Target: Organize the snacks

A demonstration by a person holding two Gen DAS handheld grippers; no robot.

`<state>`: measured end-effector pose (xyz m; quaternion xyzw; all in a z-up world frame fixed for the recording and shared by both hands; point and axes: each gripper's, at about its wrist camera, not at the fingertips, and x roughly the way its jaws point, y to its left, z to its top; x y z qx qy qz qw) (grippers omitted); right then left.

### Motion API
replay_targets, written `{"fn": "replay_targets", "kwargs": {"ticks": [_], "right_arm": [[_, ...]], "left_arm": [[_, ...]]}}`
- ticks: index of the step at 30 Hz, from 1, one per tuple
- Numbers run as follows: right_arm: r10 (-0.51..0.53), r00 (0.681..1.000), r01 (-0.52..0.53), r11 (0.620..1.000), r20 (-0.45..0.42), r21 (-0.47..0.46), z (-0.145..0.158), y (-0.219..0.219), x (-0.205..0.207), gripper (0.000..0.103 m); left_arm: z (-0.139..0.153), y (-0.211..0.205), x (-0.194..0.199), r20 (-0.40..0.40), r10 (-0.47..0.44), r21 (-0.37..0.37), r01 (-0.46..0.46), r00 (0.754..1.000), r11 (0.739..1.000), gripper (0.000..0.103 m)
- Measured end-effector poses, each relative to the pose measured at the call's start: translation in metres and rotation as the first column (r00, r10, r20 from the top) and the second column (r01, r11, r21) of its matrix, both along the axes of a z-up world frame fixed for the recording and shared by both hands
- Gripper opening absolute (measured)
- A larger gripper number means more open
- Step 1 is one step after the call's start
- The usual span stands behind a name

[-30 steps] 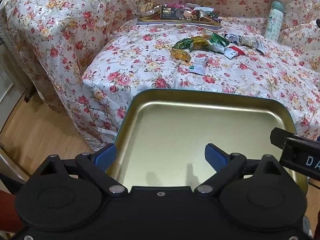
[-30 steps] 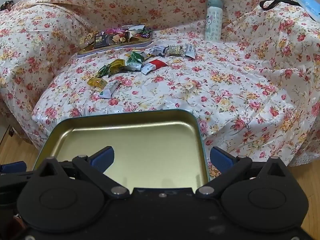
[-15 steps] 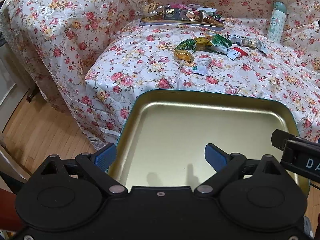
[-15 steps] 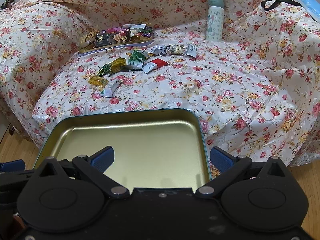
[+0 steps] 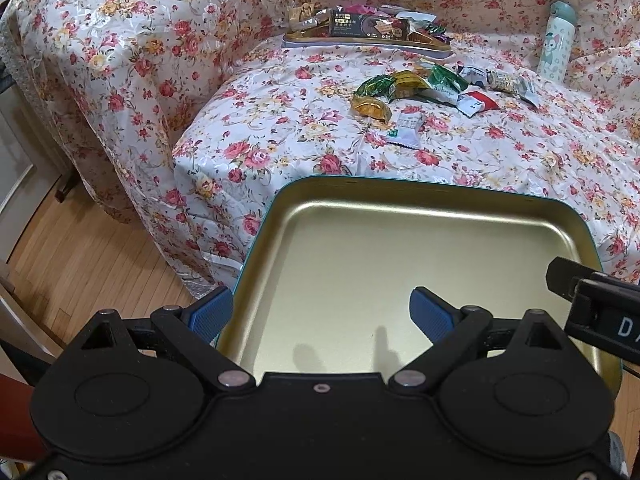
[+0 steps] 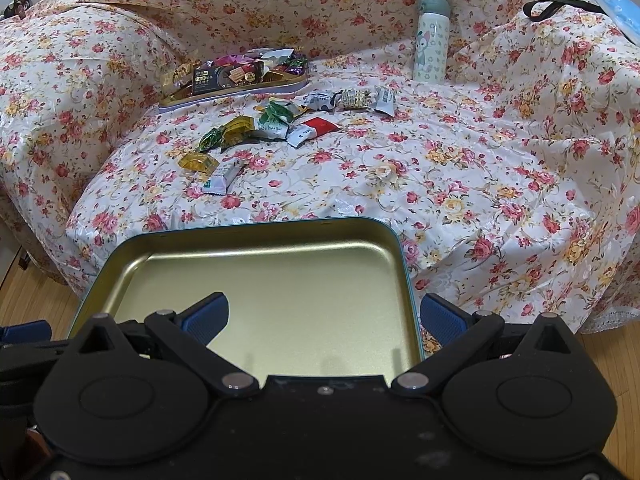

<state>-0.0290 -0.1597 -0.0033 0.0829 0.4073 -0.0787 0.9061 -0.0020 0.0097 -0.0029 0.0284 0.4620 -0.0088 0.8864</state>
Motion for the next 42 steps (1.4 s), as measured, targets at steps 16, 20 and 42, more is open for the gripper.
{"fn": "replay_targets", "kwargs": {"ticks": [16, 20, 42], "right_arm": [[-0.002, 1.0, 0.002, 1.0, 0.001, 0.002, -0.0001, -0.0005, 0.001, 0.103], [-0.003, 1.0, 0.003, 1.0, 0.001, 0.002, 0.0001, -0.0005, 0.0011, 0.103], [0.0, 1.0, 0.0, 1.0, 0.003, 0.001, 0.0, 0.0012, 0.0002, 0.103]], "left_arm": [[-0.002, 0.001, 0.0009, -0.01, 0.007, 0.005, -0.007, 1.0, 1.0, 0.095], [-0.0017, -0.0003, 0.0006, -0.008, 0.008, 0.007, -0.008, 1.0, 1.0, 0.095], [-0.0011, -0.0008, 0.001, -0.012, 0.011, 0.006, -0.011, 1.0, 1.0, 0.095]]}}
